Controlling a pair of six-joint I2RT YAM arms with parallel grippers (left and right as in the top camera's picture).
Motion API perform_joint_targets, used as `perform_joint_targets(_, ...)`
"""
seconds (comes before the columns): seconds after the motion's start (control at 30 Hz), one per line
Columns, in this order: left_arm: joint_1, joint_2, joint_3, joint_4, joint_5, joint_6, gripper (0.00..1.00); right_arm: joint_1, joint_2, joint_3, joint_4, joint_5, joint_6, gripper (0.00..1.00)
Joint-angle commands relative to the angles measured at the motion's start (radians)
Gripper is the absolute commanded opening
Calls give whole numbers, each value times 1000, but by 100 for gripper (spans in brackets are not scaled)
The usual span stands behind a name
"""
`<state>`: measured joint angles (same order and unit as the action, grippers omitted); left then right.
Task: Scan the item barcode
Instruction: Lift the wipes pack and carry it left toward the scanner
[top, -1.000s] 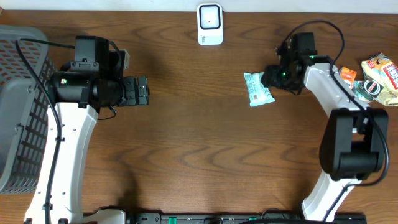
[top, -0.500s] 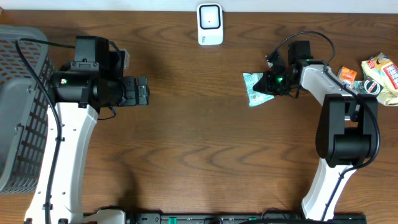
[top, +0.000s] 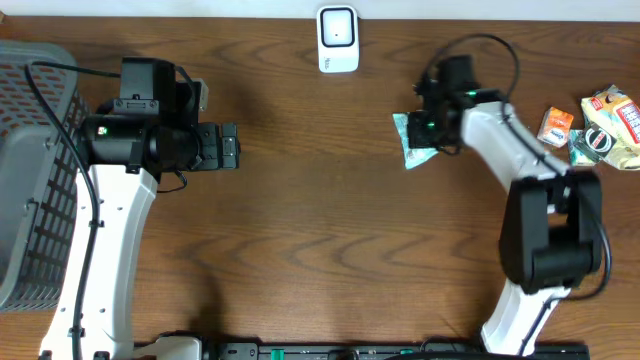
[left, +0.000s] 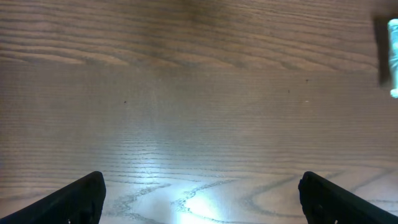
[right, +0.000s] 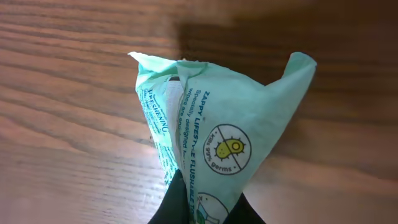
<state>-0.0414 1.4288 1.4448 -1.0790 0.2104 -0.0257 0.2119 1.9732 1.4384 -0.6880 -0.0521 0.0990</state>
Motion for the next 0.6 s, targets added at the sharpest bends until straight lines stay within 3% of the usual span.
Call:
perform_joint_targets(0.0,-3,2,-4,-5,-2,2,98,152,-48,17,-26,489,10,1)
perform_joint_targets(0.13,-3,2,-4,-5,-2,2,98,326,3,12,-59,842,32,1)
perform_joint_targets(0.2,-3,2,-4,-5,-2,2,98,390,35,12,-66,912,43,1)
perform_joint_targets(0.43,-3,2,-4,-5,-2,2,98,538,148,12,-65,931,91,1)
perform_joint_targets(0.57,-3,2,-4,-5,-2,2,98,587,160,13,-67,774,98,10)
